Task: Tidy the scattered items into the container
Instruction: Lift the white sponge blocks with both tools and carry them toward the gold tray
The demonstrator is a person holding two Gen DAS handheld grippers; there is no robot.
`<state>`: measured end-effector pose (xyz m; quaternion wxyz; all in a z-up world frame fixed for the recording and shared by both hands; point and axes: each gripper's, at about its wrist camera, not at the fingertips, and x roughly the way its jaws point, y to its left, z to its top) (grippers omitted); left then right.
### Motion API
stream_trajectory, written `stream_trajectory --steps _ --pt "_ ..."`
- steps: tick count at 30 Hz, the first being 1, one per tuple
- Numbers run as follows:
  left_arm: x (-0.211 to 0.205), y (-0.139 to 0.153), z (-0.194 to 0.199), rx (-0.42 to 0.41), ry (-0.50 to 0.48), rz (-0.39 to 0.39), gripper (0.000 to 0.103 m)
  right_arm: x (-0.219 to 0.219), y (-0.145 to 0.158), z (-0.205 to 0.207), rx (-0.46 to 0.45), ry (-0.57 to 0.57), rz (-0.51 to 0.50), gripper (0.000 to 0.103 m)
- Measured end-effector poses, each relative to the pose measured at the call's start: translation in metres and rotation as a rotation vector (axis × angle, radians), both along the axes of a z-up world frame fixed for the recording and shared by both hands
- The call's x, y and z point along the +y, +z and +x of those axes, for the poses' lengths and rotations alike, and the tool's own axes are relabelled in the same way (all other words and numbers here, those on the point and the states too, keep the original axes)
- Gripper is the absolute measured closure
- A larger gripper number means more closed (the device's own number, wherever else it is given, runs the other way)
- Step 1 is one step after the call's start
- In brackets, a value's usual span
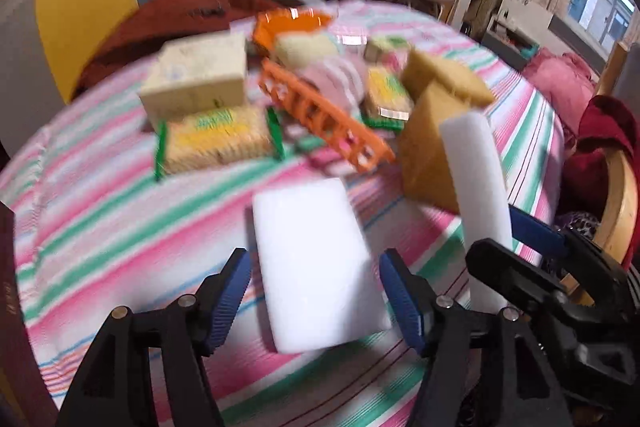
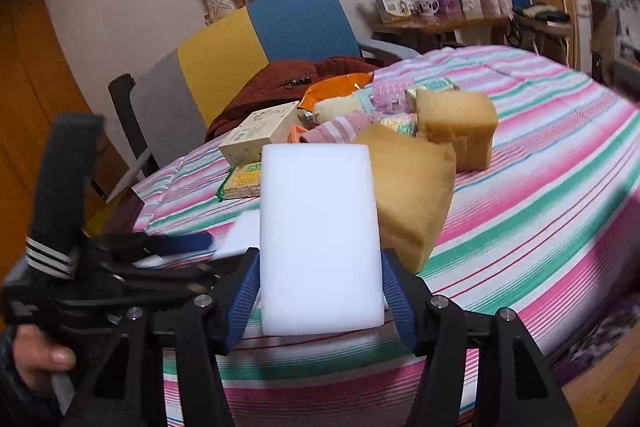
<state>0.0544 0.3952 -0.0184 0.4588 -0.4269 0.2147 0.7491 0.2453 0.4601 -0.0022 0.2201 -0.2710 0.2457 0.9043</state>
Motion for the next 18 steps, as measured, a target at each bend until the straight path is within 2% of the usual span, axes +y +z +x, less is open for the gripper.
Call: stream_trajectory --steps 2,4,7,12,15,18 --pt "0.003 -0.003 0.003 -0.001 -0.027 -0.012 0.035 0.0 -0.001 -0.002 -0.011 -0.003 0.001 0.042" --pt "0.01 -0.014 0.006 0.009 -0.029 -0.062 0.035 0.0 -0.003 -0.002 -0.013 -0.005 -0.008 0.042" --pt "0.014 -0.017 0.014 0.065 -0.024 -0.086 0.033 -0.002 -0.002 -0.003 -0.023 -0.003 0.002 0.042" --pt "0.004 -0.021 -0.002 0.019 0.051 -0.066 0.035 -0.003 0.001 -0.002 -0.034 0.003 0.019 0.042" --pt "-0.007 -0.022 -0.011 -0.059 0.065 -0.034 0.035 -0.007 0.001 -0.003 -0.049 0.007 0.039 0.041" --pt "-0.018 -0.018 -0.007 -0.048 0.071 -0.008 0.035 -0.013 0.002 -0.006 -0.059 0.011 0.064 0.042"
